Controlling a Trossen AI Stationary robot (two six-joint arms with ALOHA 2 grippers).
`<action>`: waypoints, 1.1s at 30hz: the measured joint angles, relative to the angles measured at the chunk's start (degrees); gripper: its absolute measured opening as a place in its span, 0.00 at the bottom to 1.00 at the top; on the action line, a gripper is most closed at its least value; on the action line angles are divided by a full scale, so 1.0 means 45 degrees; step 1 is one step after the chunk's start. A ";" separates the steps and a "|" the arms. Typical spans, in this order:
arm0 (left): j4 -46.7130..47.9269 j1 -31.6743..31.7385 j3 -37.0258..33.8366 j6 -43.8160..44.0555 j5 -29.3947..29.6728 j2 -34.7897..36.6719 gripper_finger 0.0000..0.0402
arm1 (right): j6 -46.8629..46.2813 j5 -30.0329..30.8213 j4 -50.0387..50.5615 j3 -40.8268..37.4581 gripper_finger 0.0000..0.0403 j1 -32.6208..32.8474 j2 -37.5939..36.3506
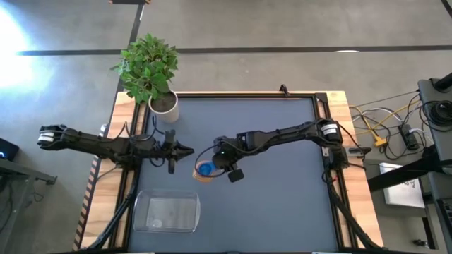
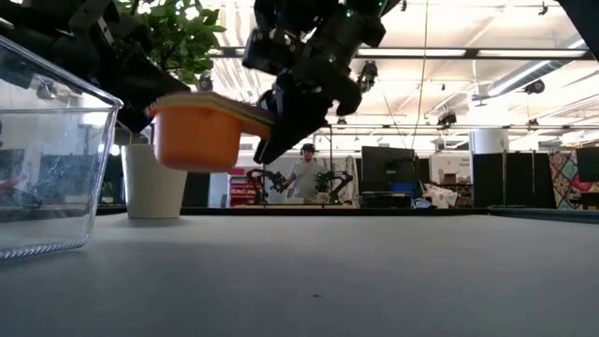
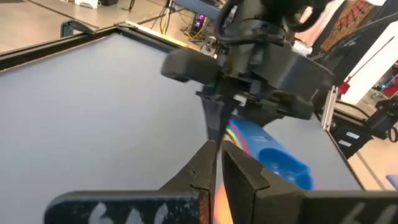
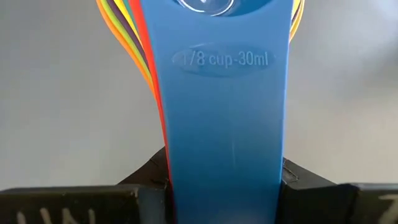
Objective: Nest measuring cups in basket
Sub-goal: Put the stacked measuring cups into the transparent bin
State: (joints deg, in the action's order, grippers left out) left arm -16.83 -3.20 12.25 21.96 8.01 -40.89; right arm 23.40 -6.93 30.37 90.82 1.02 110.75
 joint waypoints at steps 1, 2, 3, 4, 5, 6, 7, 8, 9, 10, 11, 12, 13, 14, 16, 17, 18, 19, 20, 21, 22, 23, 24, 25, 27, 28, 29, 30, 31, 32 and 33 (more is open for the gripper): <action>0.0018 0.0000 0.0000 -0.0004 0.0000 -0.0031 0.02 | -0.0141 0.0172 0.0001 -0.0008 0.29 -0.0057 0.0014; 0.0044 0.0000 0.0000 -0.0002 0.0000 -0.0072 0.02 | -0.0279 0.0321 0.0020 -0.0013 0.29 -0.0133 0.0018; 0.0034 0.0000 0.0000 0.0000 0.0000 -0.0118 0.02 | -0.0310 0.0348 0.0021 -0.0022 0.29 -0.0190 0.0022; 0.0047 0.0000 0.0000 0.0000 0.0000 -0.0149 0.02 | -0.0347 0.0352 -0.0069 -0.0056 0.29 -0.0251 0.0023; 0.0044 0.0000 0.0000 0.0014 0.0000 -0.0181 0.02 | -0.0405 0.0366 -0.0242 -0.0134 0.29 -0.0320 0.0020; 0.0032 0.0000 0.0000 0.0040 0.0000 -0.0204 0.02 | -0.0471 0.0376 -0.0416 -0.0220 0.29 -0.0378 0.0021; 0.0036 0.0000 0.0000 0.0074 0.0000 -0.0236 0.02 | -0.0579 0.0383 -0.0536 -0.0315 0.29 -0.0427 0.0023; 0.0032 0.0000 0.0000 0.0107 0.0000 -0.0254 0.02 | -0.0643 0.0378 -0.0591 -0.0409 0.29 -0.0490 0.0023; 0.0036 0.0000 0.0000 0.0127 0.0000 -0.0268 0.02 | -0.0699 0.0373 -0.0602 -0.0493 0.29 -0.0553 0.0023; 0.0033 0.0000 0.0000 0.0131 0.0000 -0.0270 0.02 | -0.0753 0.0367 -0.0609 -0.0571 0.29 -0.0616 0.0023; 0.0033 0.0000 0.0000 0.0131 0.0000 -0.0270 0.02 | -0.0798 0.0344 -0.0627 -0.0661 0.29 -0.0672 0.0023; 0.0032 0.0000 0.0000 0.0131 0.0000 -0.0270 0.02 | -0.0893 0.0346 -0.0641 -0.0748 0.29 -0.0734 0.0023; 0.0033 0.0000 0.0000 0.0131 0.0000 -0.0274 0.02 | -0.0930 0.0349 -0.0641 -0.0841 0.29 -0.0801 0.0023; 0.0036 0.0000 0.0000 0.0132 0.0002 -0.0274 0.02 | -0.0981 0.0357 -0.0639 -0.0928 0.29 -0.0846 0.0023; 0.0085 0.0000 0.0000 0.0304 0.0160 -0.0327 0.02 | -0.1075 0.0379 -0.0890 -0.1132 0.29 -0.0936 0.0028; 0.0169 0.0000 0.0000 0.0385 0.0289 -0.0370 0.02 | -0.1099 0.0407 -0.1122 -0.1231 0.29 -0.0974 0.0028; 0.0256 0.0000 0.0000 0.0460 0.0338 -0.0428 0.02 | -0.1103 0.0397 -0.1352 -0.1325 0.29 -0.0997 0.0028; 0.0282 0.0005 0.0000 0.0478 0.0337 -0.0483 0.01 | -0.1103 0.0397 -0.1518 -0.1410 0.29 -0.1025 0.0028; 0.0264 0.0003 0.0000 0.0540 0.0338 -0.0531 0.01 | -0.1098 0.0402 -0.1653 -0.1500 0.29 -0.1064 0.0028; 0.0256 0.0001 0.0002 0.0580 0.0336 -0.0570 0.00 | -0.1093 0.0424 -0.1744 -0.1575 0.29 -0.1094 0.0028; 0.0265 0.0004 0.0028 0.0607 0.0340 -0.0620 0.00 | -0.1081 0.0426 -0.1883 -0.1655 0.29 -0.1132 0.0031; 0.0270 0.0000 0.0078 0.0607 0.0340 -0.0687 0.00 | -0.1074 0.0436 -0.2037 -0.1712 0.30 -0.1176 0.0036; 0.0270 0.0000 0.0161 0.0594 0.0335 -0.0754 0.00 | -0.1074 0.0451 -0.2159 -0.1723 0.30 -0.1224 0.0037; 0.0262 0.0000 0.0243 0.0580 0.0335 -0.0812 0.00 | -0.1078 0.0460 -0.2260 -0.1723 0.30 -0.1264 0.0037; 0.0269 0.0000 0.0459 0.0574 0.0337 -0.0987 0.00 | -0.1109 0.0521 -0.2393 -0.1723 0.30 -0.1323 0.0037; 0.0324 0.0000 0.0576 0.0558 0.0335 -0.1087 0.00 | -0.1117 0.0587 -0.2419 -0.1723 0.29 -0.1341 0.0037; 0.0386 0.0000 0.0681 0.0494 0.0335 -0.1191 0.00 | -0.1147 0.0591 -0.2431 -0.1723 0.29 -0.1341 0.0037; 0.0430 0.0000 0.0810 0.0414 0.0335 -0.1308 0.00 | -0.1253 0.0583 -0.2429 -0.1723 0.29 -0.1337 0.0037; 0.0454 0.0000 0.0935 0.0335 0.0328 -0.1421 0.00 | -0.1264 0.0561 -0.2429 -0.1723 0.30 -0.1323 0.0037; 0.0584 0.0000 0.1071 0.0273 0.0309 -0.1522 0.00 | -0.1287 0.0553 -0.2445 -0.1723 0.31 -0.1319 0.0037; 0.0740 0.0000 0.1219 0.0248 0.0282 -0.1639 0.00 | -0.1349 0.0548 -0.2497 -0.1723 0.33 -0.1316 0.0037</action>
State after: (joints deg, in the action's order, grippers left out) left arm -13.50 -3.20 17.73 23.07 9.28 -48.27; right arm 17.33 -4.47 19.14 83.07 -4.91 110.91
